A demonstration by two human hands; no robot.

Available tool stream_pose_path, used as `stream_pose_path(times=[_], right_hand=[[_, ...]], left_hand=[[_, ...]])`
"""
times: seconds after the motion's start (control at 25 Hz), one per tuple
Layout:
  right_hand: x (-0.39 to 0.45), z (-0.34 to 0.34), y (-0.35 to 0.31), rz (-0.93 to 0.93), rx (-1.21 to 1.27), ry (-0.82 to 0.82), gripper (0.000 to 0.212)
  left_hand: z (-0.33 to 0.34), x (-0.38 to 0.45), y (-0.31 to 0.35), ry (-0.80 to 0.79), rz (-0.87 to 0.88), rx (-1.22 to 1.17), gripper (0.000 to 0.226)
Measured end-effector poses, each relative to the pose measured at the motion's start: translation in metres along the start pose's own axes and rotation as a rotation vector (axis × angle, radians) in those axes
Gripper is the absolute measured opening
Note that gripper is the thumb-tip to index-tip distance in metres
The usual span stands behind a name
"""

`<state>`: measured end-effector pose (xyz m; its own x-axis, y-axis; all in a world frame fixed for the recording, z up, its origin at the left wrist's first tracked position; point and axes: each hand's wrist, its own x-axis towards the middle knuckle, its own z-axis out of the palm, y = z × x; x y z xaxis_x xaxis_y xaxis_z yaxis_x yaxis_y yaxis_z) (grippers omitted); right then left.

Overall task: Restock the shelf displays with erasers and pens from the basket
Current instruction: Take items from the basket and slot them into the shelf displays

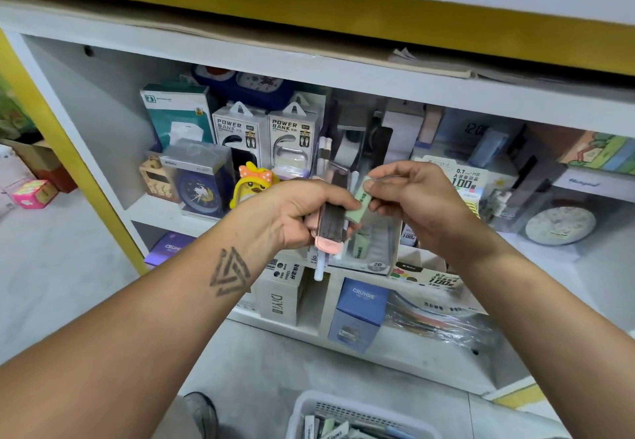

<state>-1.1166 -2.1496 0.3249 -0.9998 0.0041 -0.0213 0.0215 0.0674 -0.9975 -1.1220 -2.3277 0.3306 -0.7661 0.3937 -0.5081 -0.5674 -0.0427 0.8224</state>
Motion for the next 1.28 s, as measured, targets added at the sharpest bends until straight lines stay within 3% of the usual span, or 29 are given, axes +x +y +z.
stream_pose_path(times=[0.16, 0.4, 0.52, 0.8, 1.08, 1.28], right_hand=[[0.003, -0.026, -0.006, -0.06, -0.033, 0.144, 0.015], [-0.001, -0.032, 0.013, -0.377, -0.716, 0.089, 0.017], [0.0, -0.025, 0.023, -0.441, -0.899, 0.022, 0.017], [-0.002, -0.015, 0.035, -0.451, -0.943, -0.097, 0.012], [-0.001, -0.016, 0.038, -0.481, -1.002, -0.045, 0.008], [-0.002, -0.015, 0.035, -0.465, -0.965, -0.11, 0.014]], left_hand=[[-0.001, 0.003, 0.003, 0.042, 0.011, -0.084, 0.011], [0.001, 0.007, 0.003, 0.074, 0.048, -0.1, 0.016], [0.003, 0.01, 0.003, 0.09, 0.045, -0.09, 0.014], [0.0, 0.01, 0.002, 0.095, 0.033, -0.075, 0.012], [-0.001, 0.007, 0.001, 0.074, 0.046, -0.056, 0.012], [0.0, 0.006, 0.002, 0.068, 0.046, -0.053, 0.01]])
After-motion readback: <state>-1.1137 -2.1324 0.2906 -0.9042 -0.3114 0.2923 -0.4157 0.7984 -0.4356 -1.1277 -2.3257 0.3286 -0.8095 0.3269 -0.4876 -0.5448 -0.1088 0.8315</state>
